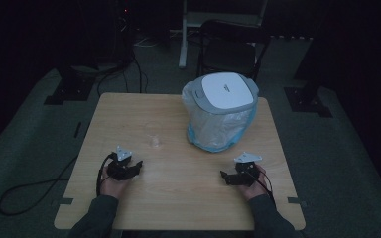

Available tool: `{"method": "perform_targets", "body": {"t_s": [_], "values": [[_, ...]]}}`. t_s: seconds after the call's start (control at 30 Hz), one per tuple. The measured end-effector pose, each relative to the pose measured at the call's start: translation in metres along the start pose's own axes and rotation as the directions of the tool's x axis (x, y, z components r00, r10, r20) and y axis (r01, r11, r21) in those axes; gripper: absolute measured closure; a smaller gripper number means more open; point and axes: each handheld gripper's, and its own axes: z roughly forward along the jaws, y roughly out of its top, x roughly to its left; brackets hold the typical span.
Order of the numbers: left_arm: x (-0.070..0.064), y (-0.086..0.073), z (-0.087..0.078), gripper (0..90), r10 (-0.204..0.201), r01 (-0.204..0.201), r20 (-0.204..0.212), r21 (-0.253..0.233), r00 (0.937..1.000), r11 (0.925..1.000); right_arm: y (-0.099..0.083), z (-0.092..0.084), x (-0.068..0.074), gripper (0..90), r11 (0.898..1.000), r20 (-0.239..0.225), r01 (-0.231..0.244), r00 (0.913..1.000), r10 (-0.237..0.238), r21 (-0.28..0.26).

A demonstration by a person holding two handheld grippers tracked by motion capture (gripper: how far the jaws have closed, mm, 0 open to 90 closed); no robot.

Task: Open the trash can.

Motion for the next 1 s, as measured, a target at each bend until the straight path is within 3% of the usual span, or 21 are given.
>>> {"method": "perform_targets", "body": {"t_s": [0.17, 0.5, 0.7, 0.8, 1.0], "values": [[0.0, 0.0, 0.0, 47.0, 0.0, 0.0, 0.0, 0.0, 1.0, 1.0, 0.0, -0.001, 0.002, 19.8, 1.0, 0.0, -0.002, 1.0, 0.002, -0.008], [0.0, 0.0, 0.0, 46.6, 0.002, -0.002, 0.001, -0.001, 1.0, 1.0, 0.01, -0.004, 0.015, 61.5, 1.0, 0.019, 0.011, 0.9998, -0.011, 0.007], [0.0, 0.0, 0.0, 46.5, 0.002, -0.002, 0.002, -0.002, 1.0, 1.0, 0.017, -0.008, 0.017, 84.5, 1.0, 0.026, -0.023, 0.9994, 0.023, 0.001], [0.0, 0.0, 0.0, 46.5, 0.002, -0.002, 0.001, -0.002, 1.0, 1.0, 0.022, -0.007, 0.022, 89.8, 1.0, 0.009, -0.023, 0.9997, 0.023, 0.0], [0.0, 0.0, 0.0, 46.5, 0.003, -0.003, 0.002, -0.001, 1.0, 1.0, 0.034, -0.004, 0.035, 89.9, 1.0, -0.01, -0.005, 0.9999, 0.005, -0.015]]}}
